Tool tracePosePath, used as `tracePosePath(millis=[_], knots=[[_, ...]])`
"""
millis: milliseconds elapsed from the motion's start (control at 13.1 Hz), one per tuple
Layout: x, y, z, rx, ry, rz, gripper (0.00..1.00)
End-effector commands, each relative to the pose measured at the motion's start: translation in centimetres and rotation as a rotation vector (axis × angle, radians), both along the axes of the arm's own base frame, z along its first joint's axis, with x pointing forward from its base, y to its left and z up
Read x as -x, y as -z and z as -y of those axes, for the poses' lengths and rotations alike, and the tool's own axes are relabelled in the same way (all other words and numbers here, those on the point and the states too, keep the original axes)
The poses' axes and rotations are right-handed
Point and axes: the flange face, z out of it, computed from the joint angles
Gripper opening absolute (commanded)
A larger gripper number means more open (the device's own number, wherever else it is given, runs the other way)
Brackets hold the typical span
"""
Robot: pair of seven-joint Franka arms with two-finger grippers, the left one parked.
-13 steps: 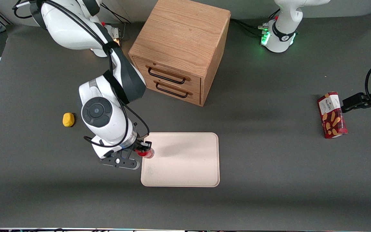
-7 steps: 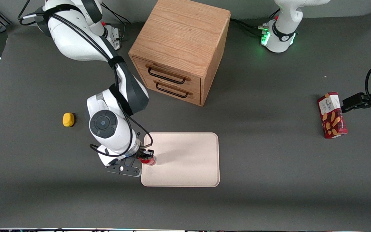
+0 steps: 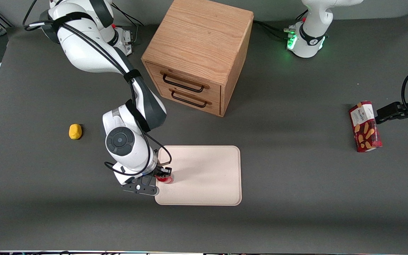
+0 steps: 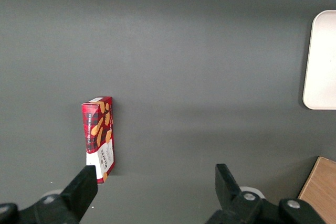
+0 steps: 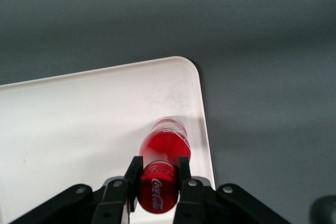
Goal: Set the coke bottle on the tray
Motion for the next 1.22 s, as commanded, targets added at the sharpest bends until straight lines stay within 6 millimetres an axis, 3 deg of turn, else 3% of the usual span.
tracePosePath(millis=[0,230,306,383,459,765,918,1148], knots=[[0.1,-0.2,-0.2,0.0,-0.008,0.019,0.0],[0.1,0.0,-0.2,0.002,-0.009,0.017,0.0],[0.1,0.1,-0.2,0.001,-0.007,0.015,0.34],[0.0,0.1,-0.2,0.004,-0.009,0.016,0.6],[0.0,0.1,-0.2,0.006,-0.01,0.017,0.99],[0.1,-1.1,-0.2,-0.001,-0.01,0.024,1.0],[0.6,-3.7,0.3,0.009,-0.006,0.007,1.0],[2.7,-10.0,1.6,0.04,0.002,-0.039,1.0]])
